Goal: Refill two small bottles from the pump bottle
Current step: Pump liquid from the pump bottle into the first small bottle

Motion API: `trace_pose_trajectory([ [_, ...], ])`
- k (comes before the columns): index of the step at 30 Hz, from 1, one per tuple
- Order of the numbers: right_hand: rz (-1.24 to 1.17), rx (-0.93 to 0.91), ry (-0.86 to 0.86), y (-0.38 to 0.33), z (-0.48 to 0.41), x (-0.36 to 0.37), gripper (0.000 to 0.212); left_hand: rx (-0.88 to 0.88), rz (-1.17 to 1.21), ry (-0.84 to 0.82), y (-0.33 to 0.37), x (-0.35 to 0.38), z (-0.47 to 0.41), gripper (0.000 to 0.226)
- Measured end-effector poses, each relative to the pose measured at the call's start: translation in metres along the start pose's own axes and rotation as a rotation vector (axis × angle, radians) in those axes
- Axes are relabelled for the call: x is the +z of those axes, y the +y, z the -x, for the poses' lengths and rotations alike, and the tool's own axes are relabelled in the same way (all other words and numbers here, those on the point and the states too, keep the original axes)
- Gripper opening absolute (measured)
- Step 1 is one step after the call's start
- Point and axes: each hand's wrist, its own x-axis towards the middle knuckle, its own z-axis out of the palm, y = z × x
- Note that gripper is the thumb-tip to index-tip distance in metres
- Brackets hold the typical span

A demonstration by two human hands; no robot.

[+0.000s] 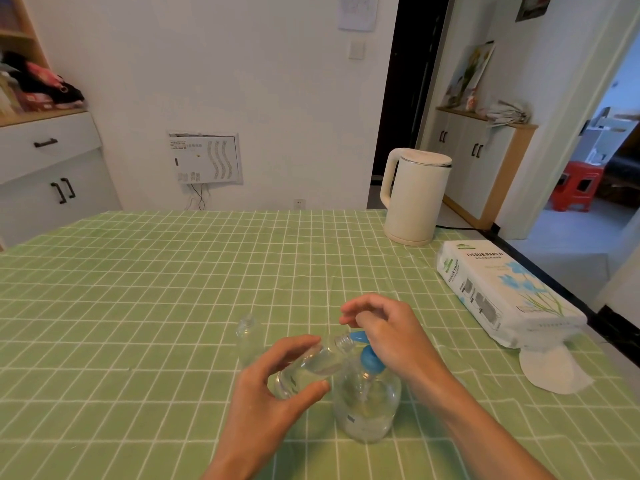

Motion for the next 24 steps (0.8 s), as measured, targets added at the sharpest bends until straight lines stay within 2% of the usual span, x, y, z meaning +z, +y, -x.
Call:
trace_pose_trajectory([
  [5, -0.069, -0.047, -0.042, 0.004, -0.001, 0.000, 0.038, 0.005, 0.009, -0.007, 0.000, 0.001, -0.002, 0.050],
  [11, -0.043, 0.018, -0.089, 0.011, -0.003, 0.005, 0.046, 0.005, -0.059, -0.019, -0.011, 0.002, 0.001, 0.057],
  [24, 0.028, -0.016, -0.050, -0.001, -0.002, -0.002, 0.040, 0.012, -0.001, -0.007, -0.003, -0.003, -0.001, 0.050],
])
